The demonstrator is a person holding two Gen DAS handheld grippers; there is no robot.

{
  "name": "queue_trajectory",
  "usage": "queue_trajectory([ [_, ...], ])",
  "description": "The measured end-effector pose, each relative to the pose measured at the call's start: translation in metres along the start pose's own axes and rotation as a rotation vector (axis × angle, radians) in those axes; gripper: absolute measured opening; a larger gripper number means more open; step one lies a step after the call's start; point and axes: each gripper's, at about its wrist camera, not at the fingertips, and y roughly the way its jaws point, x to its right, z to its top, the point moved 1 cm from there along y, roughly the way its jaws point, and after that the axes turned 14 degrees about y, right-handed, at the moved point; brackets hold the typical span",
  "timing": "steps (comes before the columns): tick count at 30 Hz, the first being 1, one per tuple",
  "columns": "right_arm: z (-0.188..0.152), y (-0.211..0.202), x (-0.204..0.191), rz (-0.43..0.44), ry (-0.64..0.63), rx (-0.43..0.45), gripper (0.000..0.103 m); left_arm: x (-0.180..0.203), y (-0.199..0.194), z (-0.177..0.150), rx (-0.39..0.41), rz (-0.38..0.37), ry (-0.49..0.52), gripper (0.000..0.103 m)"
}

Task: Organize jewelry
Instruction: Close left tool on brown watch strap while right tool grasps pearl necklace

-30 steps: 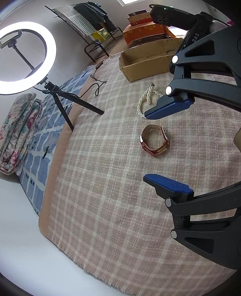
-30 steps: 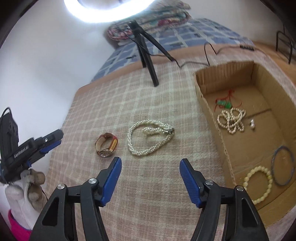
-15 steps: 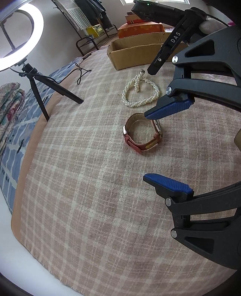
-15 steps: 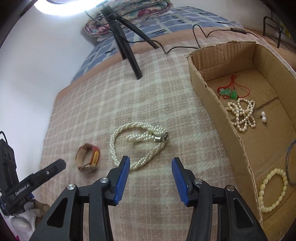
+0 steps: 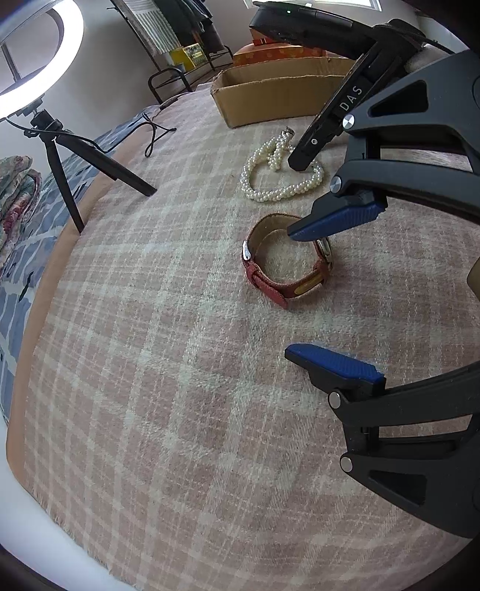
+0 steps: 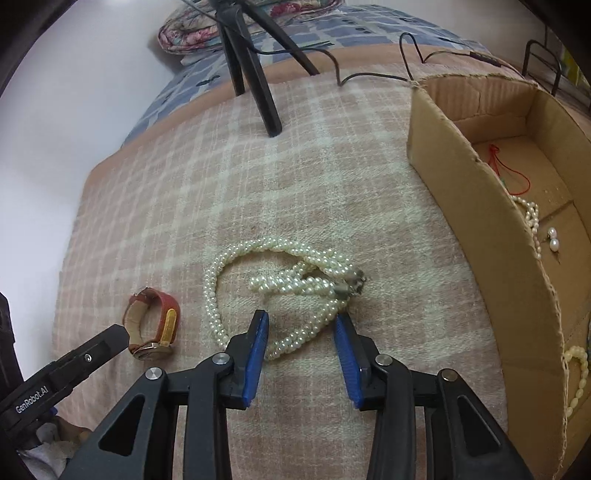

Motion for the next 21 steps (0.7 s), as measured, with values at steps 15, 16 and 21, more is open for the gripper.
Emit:
queue_trajectory([
  [15,-0.006,-0.001,-0.006,-0.047,-0.134,0.066,0.008,0.004,0.019,-0.001,-0.017,0.081,0.048,0.020],
  [16,-0.005,-0.002,-0.005,-0.041,-0.132,0.065,0.008,0.002,0.019,-0.001,-0.016,0.089,0.045,0.014],
  [21,-0.005,-0.012,-0.003,-0.020,-0.131,0.080,0.006,-0.005,0.013,-0.003,-0.011,0.070,0.029,0.009],
])
